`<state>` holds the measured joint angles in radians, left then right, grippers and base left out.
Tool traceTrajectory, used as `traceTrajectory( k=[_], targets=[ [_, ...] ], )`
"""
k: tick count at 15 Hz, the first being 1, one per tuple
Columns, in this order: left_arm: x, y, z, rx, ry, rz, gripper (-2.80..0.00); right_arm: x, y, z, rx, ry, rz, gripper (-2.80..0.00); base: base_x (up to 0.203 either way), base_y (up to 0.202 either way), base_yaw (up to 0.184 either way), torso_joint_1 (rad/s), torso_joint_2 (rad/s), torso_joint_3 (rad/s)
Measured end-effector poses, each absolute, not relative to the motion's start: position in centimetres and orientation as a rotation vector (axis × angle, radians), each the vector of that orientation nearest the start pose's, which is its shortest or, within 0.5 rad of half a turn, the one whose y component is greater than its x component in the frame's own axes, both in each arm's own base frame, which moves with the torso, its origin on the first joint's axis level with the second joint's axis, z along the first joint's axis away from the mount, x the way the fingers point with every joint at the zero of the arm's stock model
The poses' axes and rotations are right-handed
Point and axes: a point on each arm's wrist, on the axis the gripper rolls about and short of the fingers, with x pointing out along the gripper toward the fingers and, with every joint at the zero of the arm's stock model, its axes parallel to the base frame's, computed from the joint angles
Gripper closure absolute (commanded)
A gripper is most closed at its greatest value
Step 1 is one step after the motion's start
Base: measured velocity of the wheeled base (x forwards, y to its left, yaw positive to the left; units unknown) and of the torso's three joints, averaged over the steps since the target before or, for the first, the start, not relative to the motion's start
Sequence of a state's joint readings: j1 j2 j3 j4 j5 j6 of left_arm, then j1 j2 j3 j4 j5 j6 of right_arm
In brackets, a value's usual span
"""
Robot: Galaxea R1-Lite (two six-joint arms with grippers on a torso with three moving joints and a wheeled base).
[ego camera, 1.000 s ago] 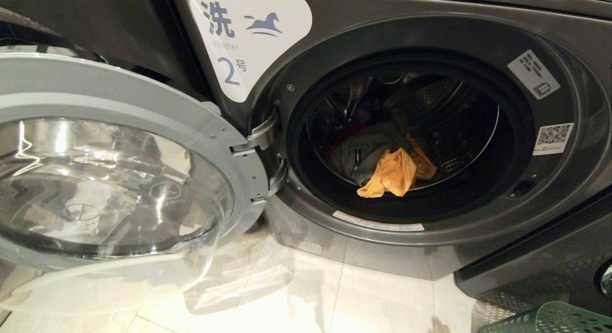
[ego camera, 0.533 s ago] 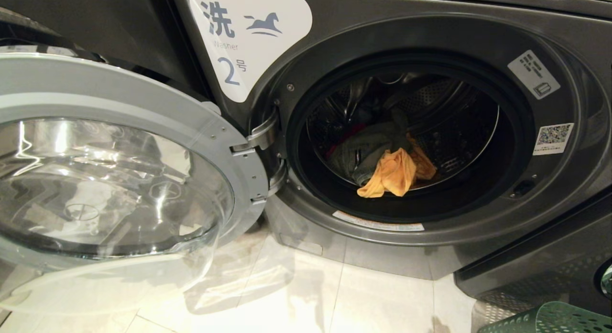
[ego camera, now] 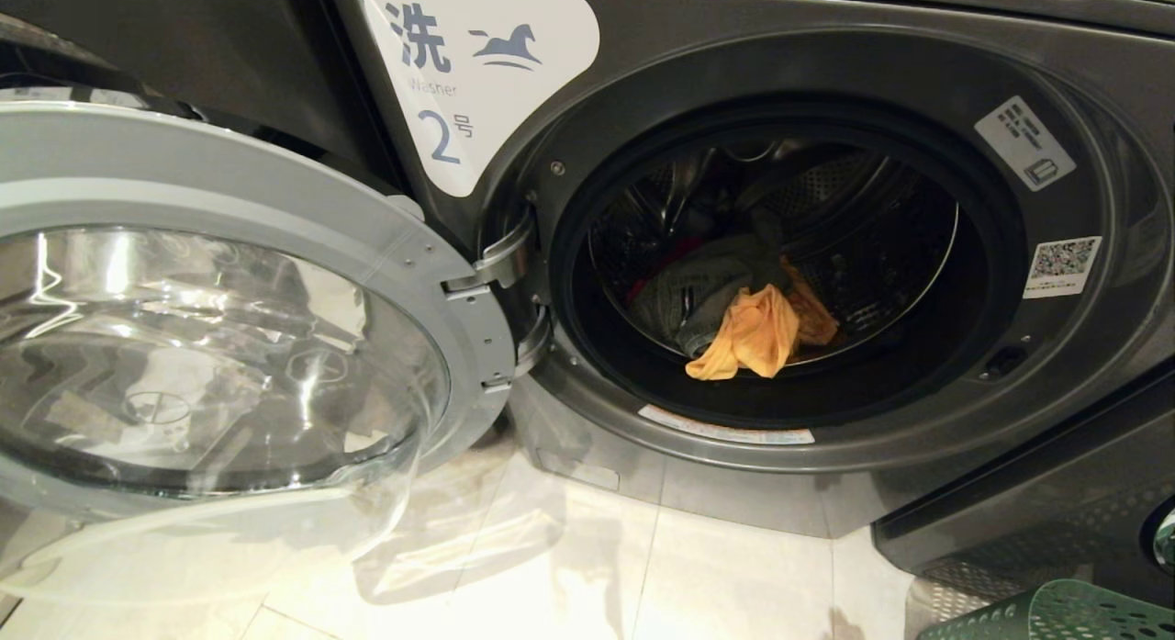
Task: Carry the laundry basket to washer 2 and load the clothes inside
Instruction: Close the washing machine door with the left hand
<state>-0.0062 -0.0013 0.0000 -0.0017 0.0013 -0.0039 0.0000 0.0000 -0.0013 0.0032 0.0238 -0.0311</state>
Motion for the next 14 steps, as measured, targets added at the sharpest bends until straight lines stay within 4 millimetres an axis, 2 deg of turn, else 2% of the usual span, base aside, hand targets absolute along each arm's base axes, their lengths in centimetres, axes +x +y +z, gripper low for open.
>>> traceTrajectory(
  k=[14],
  targets=[
    [-2.29, 0.02, 7.56, -0.004, -0.003, -0.005, 0.0, -2.29, 0.06, 7.55, -0.033, 0.002, 0.025, 0.0, 0.0, 0.0, 0.0, 0.0, 0.0, 0.0]
  ],
)
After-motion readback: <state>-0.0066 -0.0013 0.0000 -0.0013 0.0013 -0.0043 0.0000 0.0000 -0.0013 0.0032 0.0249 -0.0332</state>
